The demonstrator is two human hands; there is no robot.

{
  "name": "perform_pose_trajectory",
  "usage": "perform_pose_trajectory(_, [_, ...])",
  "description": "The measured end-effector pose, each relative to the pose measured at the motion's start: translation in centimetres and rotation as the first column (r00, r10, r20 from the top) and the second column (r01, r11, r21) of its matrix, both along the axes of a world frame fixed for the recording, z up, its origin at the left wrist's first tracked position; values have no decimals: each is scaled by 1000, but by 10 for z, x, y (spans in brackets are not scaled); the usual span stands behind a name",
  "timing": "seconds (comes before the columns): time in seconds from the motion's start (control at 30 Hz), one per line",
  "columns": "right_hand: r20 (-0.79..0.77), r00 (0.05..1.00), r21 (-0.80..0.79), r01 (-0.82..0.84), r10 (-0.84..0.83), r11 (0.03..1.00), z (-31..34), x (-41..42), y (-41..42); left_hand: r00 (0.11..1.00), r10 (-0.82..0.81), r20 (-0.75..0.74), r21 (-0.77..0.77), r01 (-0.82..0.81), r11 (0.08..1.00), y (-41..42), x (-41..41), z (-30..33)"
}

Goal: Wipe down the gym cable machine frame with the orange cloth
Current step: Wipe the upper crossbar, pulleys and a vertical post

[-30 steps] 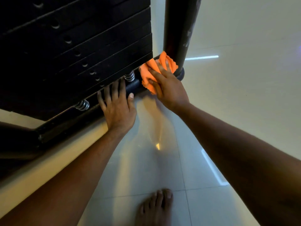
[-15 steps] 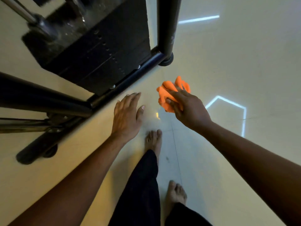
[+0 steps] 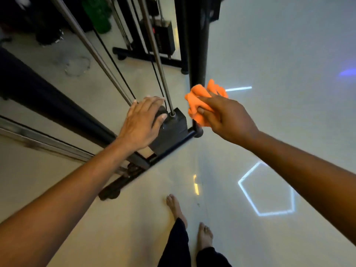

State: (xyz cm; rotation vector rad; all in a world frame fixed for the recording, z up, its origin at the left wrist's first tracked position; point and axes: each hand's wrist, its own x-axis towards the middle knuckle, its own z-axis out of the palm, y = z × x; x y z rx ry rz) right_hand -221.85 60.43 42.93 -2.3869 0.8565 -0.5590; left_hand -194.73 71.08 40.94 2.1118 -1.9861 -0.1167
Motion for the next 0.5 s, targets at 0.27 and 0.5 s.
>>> perform_pose_trajectory(0.27, [191,977,-335,-26,95,942,283,74,-30,974,82,210,-367,1,930,-5,79,309])
perform_pose_trajectory(0.5, [392,889,-542,13,239,840,503,155,-24,900,219,378,-644,85,761,28,140,536])
